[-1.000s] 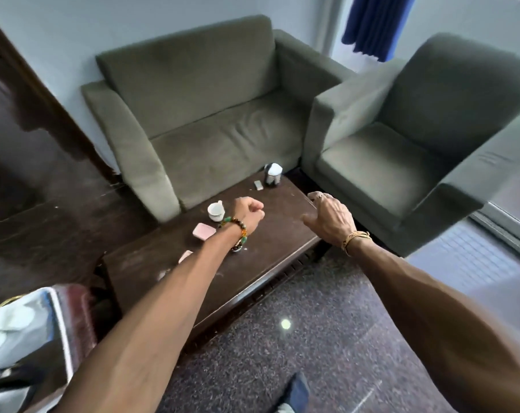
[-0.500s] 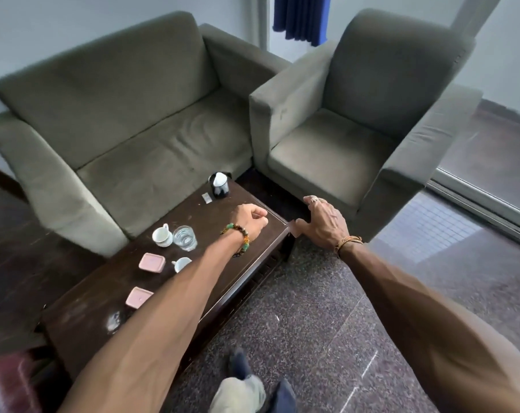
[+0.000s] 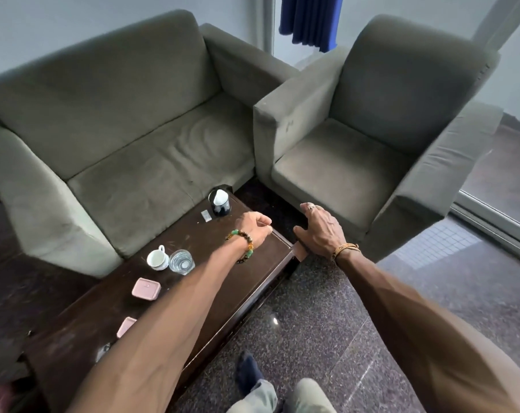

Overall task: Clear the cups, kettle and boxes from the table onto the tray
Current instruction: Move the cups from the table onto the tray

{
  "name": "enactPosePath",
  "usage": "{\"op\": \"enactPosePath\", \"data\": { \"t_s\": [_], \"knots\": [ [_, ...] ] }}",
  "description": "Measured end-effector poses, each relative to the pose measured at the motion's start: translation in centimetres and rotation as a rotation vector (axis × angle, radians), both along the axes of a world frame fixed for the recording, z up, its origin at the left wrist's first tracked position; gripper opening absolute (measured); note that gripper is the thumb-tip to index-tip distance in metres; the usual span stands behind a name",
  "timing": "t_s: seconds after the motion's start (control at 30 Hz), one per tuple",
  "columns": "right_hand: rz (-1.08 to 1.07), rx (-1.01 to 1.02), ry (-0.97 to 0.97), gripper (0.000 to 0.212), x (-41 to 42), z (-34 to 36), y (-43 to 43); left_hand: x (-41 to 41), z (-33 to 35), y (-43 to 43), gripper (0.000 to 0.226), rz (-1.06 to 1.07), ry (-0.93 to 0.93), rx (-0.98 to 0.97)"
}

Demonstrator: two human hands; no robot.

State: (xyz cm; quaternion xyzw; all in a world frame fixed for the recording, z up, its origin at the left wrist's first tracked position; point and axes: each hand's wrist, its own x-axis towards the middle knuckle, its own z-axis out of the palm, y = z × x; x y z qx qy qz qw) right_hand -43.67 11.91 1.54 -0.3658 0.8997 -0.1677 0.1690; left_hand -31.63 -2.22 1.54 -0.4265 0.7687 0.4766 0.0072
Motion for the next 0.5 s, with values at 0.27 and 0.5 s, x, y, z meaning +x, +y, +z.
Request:
{"op": "enactPosePath", "data": {
  "t_s": [0.27,0.5],
  "knots": [
    [0.169,0.037,-0.051,0.065,-1.4,-1.8,-8.2,0.9,-1.6,-5.7,0.020,0.197,0.027,0.039],
    [0.507,0.109,-0.101,0.057,0.8,-5.7,-16.5,6.8,-4.4,-9.6,0.023,0.568,-0.033,0.078]
  ]
}}
